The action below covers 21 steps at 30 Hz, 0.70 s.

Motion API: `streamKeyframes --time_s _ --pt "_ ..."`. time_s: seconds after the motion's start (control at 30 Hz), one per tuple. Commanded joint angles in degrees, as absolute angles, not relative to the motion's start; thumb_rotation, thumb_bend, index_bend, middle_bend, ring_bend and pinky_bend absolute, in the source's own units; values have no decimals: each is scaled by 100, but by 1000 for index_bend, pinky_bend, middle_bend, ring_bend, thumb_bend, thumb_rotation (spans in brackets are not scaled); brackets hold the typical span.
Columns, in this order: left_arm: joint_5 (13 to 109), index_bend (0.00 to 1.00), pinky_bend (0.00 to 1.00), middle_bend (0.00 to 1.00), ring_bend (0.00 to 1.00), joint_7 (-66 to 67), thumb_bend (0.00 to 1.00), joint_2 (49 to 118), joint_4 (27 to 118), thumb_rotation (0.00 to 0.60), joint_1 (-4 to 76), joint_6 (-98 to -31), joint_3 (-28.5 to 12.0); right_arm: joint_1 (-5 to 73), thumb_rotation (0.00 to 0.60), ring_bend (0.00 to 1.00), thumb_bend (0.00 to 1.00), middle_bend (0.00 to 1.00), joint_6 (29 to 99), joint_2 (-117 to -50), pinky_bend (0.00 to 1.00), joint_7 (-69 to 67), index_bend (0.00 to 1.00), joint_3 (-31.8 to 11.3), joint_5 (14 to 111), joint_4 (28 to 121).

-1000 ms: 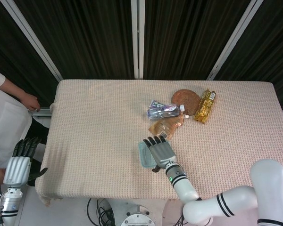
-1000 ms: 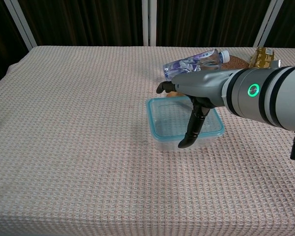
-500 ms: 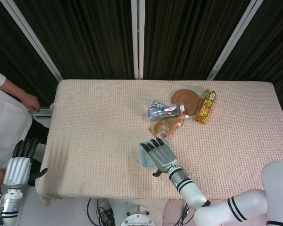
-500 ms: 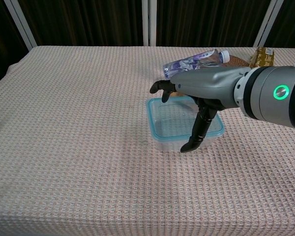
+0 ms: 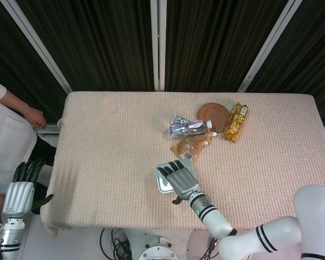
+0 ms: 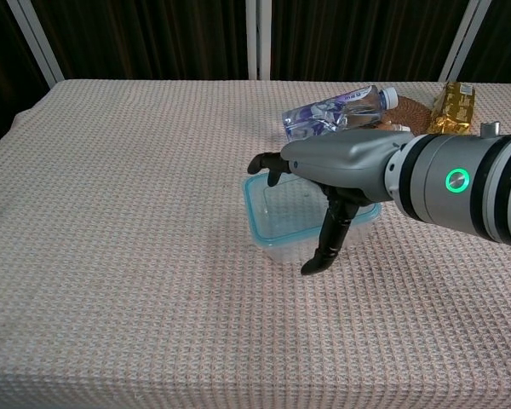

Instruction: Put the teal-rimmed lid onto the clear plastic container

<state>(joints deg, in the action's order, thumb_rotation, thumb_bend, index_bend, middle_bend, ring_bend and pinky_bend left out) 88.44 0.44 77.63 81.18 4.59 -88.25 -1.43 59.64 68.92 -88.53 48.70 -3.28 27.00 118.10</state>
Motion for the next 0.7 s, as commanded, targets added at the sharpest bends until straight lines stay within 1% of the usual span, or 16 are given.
streamKeyframes --time_s 0.03,0.33,0.5,0.7 --pt "8851 104 0 66 0 35 0 7768 8104 600 463 -8820 -140 5941 600 0 0 171 6920 -8849 0 4878 0 -290 2673 11809" --pt "8871 104 0 66 0 31 0 7786 8087 600 463 -8823 -134 5869 600 0 0 174 6911 -8814 0 4822 0 -234 2744 11805" --pt "8876 104 0 66 0 23 0 7780 8089 600 443 -8862 -137 5636 600 0 0 153 7135 -8584 0 4635 0 -89 3458 12114" --pt "8901 104 0 66 0 74 0 7769 8129 600 450 -8872 -139 5262 600 0 0 151 7231 -8250 0 4427 0 374 4451 12534"
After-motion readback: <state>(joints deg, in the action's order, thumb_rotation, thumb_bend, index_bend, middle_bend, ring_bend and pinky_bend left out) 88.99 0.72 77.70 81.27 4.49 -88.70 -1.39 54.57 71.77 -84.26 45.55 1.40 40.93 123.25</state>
